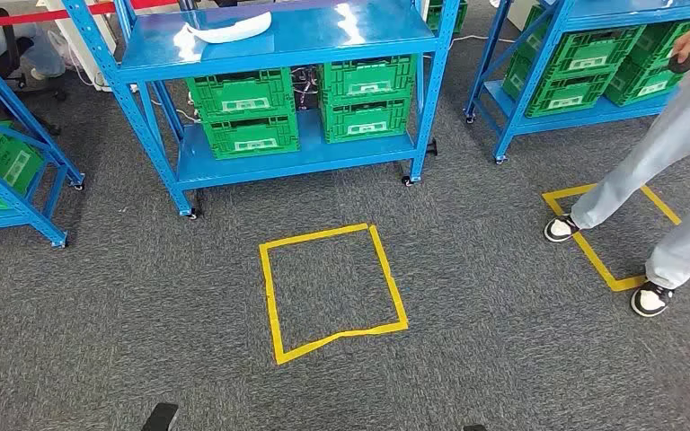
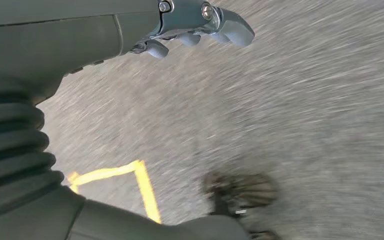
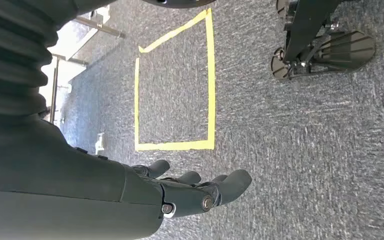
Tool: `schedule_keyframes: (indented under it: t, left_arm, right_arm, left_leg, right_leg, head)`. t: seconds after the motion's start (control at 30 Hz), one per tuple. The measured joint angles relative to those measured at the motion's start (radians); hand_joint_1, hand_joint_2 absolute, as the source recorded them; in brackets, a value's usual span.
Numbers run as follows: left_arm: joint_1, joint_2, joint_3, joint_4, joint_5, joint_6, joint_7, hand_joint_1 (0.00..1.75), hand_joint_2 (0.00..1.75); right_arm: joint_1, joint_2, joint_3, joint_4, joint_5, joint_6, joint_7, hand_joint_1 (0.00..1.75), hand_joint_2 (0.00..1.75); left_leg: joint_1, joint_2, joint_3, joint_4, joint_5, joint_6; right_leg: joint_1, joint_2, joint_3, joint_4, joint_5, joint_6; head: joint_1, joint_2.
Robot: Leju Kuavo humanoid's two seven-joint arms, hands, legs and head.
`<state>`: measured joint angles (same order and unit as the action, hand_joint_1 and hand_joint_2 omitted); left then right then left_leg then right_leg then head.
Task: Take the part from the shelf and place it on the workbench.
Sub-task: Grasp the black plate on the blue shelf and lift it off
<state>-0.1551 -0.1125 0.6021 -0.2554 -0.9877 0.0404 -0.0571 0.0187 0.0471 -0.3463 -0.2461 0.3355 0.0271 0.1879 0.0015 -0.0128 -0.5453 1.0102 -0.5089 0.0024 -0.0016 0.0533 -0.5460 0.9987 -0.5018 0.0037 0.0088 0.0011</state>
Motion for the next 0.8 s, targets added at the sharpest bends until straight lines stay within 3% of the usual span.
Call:
schedule_keyframes:
  t: [0.4,0.57,0.8]
  left_arm:
    - [-0.256,-0.063,-0.039,-0.007,-0.208,0.133,-0.203,0.00,0.00]
    - [-0.366,-0.082,-0.130,-0.022,-0.283,0.193,-0.252,0.00,0.00]
    - [-0.482,-0.087,-0.314,-0.045,-0.381,0.250,-0.239,0.00,0.00]
  right_arm:
    - [-0.023,0.007,-0.053,0.029,0.053,0.006,0.002,0.00,0.00]
    - [-0.032,0.010,-0.069,0.038,0.073,0.012,0.000,0.00,0.00]
    - [-0.043,0.013,-0.093,0.048,0.095,0.014,0.008,0.00,0.00]
  left_leg:
    - [0.000,-0.001,0.004,0.001,0.004,0.000]
    - [0.000,0.000,0.004,0.001,0.004,0.000]
    - [0.000,-0.001,0.004,0.001,0.005,0.000]
  right_leg:
    - [0.000,0.000,-0.001,0.000,0.004,0.001]
    - [0.000,0.000,-0.001,0.000,0.005,0.002]
    - [0.000,0.000,-0.001,0.001,0.005,0.002]
  head:
    - [0.000,0.000]
    - [0.000,0.000]
    - [0.000,0.000]
